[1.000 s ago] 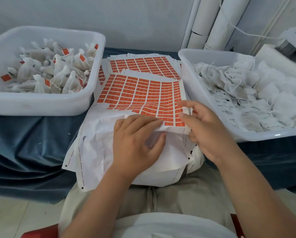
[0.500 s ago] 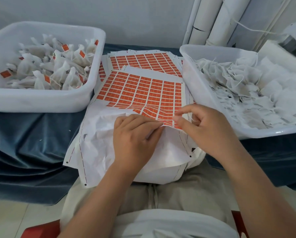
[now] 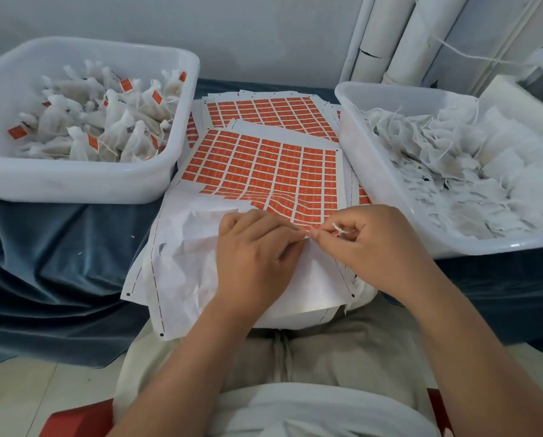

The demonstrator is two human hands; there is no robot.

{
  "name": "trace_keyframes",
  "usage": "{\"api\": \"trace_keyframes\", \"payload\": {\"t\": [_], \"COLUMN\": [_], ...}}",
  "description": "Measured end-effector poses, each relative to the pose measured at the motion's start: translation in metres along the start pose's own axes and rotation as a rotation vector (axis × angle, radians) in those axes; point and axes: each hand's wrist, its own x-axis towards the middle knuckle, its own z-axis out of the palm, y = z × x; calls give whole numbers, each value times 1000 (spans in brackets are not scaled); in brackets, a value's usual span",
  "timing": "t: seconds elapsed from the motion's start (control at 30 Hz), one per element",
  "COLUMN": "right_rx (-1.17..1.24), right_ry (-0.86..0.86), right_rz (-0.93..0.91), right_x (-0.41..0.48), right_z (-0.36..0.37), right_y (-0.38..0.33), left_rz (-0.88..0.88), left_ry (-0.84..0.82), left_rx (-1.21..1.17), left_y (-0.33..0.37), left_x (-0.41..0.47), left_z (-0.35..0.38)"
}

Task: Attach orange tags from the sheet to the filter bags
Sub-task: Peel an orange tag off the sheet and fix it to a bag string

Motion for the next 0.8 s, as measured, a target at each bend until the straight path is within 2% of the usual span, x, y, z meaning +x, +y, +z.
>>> {"api": "trace_keyframes", "payload": {"t": [0.1,0.27,0.53,0.8], "right_rx": [-53,-101,54,-76], "right_ry": [35,-28,-89,-14], "right_rz": [0,-2,33,72], "right_x": [2,2,2,1], "right_z": [2,3,4,11], "right_y": [3,5,3,0], "left_rz": [1,-4,-20,1], "left_ry": [-2,-12,-23,-25], "left_rx": [11,23,-1,49], "left_y": [0,0,-1,0], "left_x": [-1,-1,-3,-4], "left_z": [0,2,4,4]}}
